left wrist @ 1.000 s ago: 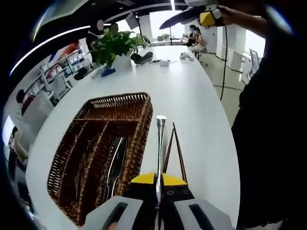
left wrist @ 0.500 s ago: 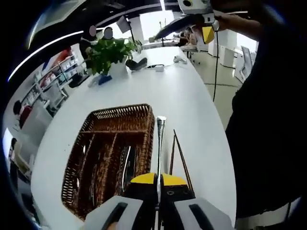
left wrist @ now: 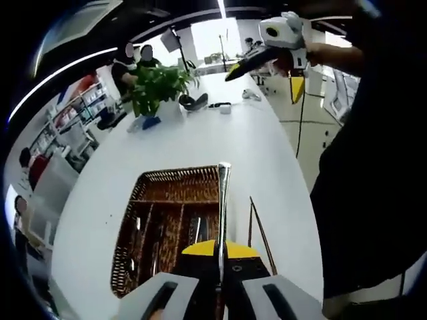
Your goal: Arrange the knives, forks, and spoons in their matching storage slots by inserting each utensil handle-first until every utensil is classified and aligned in the correct compartment
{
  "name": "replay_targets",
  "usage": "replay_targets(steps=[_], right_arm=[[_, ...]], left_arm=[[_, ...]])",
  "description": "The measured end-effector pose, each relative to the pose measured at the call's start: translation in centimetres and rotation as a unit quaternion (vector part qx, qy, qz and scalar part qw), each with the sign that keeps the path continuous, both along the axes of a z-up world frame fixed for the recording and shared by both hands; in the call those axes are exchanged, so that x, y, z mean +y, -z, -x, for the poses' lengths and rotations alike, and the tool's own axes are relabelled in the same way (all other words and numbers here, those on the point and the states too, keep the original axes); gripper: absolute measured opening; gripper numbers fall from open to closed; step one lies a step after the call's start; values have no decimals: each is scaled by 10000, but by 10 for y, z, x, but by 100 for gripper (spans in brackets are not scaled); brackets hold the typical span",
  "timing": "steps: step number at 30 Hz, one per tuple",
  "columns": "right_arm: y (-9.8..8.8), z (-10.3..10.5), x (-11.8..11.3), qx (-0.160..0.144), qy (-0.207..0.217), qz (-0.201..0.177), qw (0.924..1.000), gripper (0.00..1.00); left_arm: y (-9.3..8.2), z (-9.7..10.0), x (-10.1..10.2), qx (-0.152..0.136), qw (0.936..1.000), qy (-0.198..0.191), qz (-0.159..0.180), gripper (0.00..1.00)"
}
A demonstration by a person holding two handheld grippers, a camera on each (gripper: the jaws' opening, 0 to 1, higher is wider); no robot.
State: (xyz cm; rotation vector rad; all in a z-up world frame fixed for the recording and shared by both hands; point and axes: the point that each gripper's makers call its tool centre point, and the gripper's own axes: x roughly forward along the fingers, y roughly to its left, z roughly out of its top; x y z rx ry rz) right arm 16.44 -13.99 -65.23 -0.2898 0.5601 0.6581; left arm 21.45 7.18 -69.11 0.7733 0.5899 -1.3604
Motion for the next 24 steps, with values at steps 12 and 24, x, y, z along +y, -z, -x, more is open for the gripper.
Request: replay_targets(steps=[12,24], right_arm=[[0,1,3,-10,-5,-13,10000,99],[0,2,6,-41,-15,-21,10000,99]], left_arm=[[-29,-2,-2,-144,9999,78,34,0],[-29,-4,1,-256,9996,129,-32,0]])
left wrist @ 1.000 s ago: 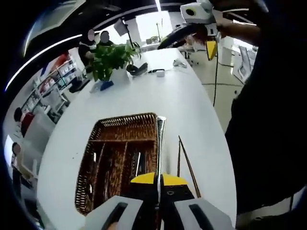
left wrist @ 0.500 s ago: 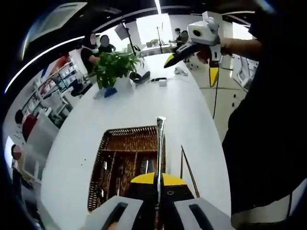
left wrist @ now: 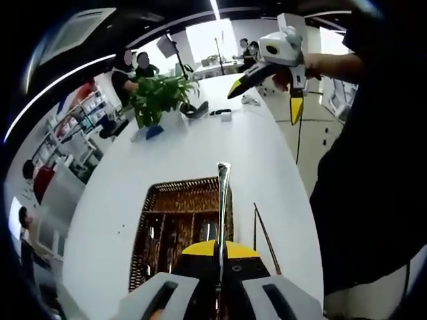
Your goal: Arrange the knives, forks, and spoons in their matching storage slots by inserting each utensil handle-first until every utensil is classified and aligned in the correct compartment
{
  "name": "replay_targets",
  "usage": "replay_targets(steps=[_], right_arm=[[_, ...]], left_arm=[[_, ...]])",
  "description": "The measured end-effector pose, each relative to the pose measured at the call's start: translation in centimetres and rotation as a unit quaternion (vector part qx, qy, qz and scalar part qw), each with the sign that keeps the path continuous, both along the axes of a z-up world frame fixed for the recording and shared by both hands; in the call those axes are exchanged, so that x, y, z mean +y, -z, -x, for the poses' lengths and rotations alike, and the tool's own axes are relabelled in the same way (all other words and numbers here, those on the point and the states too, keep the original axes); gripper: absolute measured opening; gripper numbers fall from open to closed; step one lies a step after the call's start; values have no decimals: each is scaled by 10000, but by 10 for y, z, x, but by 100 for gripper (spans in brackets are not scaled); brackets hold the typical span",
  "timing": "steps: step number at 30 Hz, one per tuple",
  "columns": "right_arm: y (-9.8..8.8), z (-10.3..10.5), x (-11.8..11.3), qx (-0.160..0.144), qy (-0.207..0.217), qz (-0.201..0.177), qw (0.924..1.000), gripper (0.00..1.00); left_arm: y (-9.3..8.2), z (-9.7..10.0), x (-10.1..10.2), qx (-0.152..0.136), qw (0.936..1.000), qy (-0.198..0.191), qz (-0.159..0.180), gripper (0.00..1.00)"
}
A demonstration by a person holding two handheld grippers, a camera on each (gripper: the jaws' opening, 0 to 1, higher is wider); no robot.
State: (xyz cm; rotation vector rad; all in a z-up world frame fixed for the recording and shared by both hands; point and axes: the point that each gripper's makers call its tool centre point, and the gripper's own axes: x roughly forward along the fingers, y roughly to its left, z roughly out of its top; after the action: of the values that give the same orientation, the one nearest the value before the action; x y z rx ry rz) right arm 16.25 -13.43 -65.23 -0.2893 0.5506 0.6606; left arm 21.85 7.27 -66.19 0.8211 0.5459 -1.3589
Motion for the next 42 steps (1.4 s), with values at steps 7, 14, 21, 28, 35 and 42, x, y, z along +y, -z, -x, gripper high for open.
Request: replay_targets(steps=[7,14,21,28,35,42], right_arm=[[-2,-2,2,-121,-21,18,9999,99],[1,0,2,-92,22,26,10000,99],[-1,-3,4,-37,115,-36,9999,99],[-5,-9,10,-27,169,-3,9999,99],[-6,-16,17,10,208,-117,9997,99],[-12,-22,23,3,277,-152,9995,99]], left_arm=[[1,-5,0,-116,9999,84,28,0],[5,-16,5,-133,9999,70,23,0],[7,-33,9,-191,9998,93,12,0],[8,-55,13,-244,9996,127,-13,0],[6,-83,18,-384,9992,75,-19,0],[5,-109,24,-509,9987,2,-27,0]])
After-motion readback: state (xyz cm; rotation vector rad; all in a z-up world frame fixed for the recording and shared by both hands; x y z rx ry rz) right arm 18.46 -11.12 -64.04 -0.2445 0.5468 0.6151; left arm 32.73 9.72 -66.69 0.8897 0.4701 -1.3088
